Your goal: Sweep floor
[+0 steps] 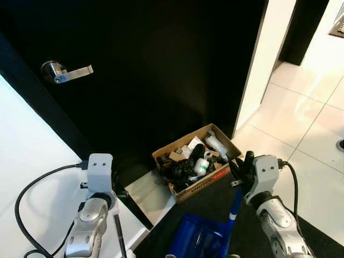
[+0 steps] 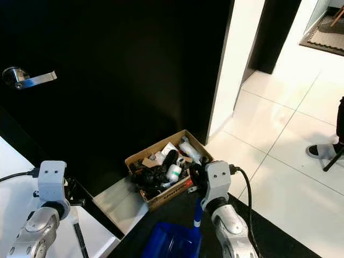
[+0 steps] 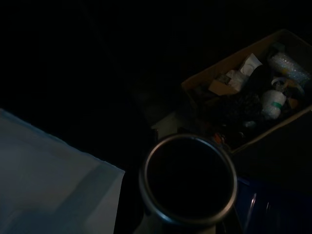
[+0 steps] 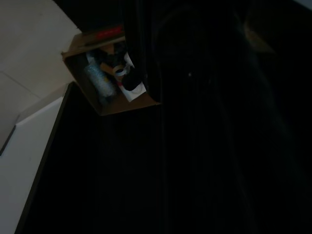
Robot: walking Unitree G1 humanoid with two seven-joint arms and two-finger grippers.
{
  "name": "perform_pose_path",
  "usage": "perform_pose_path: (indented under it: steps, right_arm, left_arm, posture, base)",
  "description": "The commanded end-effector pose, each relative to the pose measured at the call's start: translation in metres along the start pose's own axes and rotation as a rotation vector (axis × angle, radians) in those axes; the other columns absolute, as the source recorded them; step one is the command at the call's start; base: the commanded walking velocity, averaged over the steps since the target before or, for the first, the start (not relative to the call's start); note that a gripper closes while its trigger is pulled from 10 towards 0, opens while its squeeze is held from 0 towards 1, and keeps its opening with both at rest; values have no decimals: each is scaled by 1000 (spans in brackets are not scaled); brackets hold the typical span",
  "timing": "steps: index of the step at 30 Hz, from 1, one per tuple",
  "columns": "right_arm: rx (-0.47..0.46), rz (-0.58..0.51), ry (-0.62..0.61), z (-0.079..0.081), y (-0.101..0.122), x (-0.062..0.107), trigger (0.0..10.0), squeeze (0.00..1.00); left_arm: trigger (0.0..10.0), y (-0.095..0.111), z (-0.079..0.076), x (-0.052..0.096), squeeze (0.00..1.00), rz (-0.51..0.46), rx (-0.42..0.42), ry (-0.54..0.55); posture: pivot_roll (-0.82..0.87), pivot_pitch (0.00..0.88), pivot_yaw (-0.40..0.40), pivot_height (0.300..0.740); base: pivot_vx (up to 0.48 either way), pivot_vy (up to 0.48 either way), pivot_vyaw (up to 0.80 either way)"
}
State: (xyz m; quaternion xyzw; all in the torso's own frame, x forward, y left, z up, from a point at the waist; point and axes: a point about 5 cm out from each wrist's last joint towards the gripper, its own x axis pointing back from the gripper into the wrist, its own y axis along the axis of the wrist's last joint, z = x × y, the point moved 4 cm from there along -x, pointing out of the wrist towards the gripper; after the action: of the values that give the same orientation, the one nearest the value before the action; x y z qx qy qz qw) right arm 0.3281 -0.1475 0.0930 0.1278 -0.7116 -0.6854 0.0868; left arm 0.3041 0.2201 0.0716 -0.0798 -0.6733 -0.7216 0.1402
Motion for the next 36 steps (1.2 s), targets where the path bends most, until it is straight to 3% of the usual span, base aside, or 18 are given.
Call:
perform_pose_path:
  steps: [1, 9, 16, 26, 36]
  right_arm:
    - [22, -47, 9, 0, 13, -2, 10000, 0]
    - [11, -106, 46, -8, 36, 3, 10000, 0]
    - [31, -75, 54, -13, 28, 13, 10000, 0]
    - [-7, -70, 74, -1, 27, 10, 10000, 0]
    - [2, -71, 63, -8, 30, 7, 10000, 0]
  left_arm:
    - [10000, -5, 3, 2, 0, 7, -5, 24]
    - [10000, -1, 8, 4, 0, -14, -2, 39]
    - [10000, 5, 6, 7, 0, -55, -4, 27]
    - [10000, 7, 3, 8, 0, -72, -15, 23]
    - [10000, 15, 4, 11, 0, -108, -18, 22]
  posture:
    - [38, 174, 102, 740]
    - [30, 176, 88, 740]
    - [27, 170, 81, 740]
    - [30, 160, 77, 740]
    - [36, 155, 74, 740]
  base:
    - [0, 0, 0]
    - [0, 0, 0]
    - [0, 0, 0]
    - [0, 0, 0]
    - [0, 0, 0]
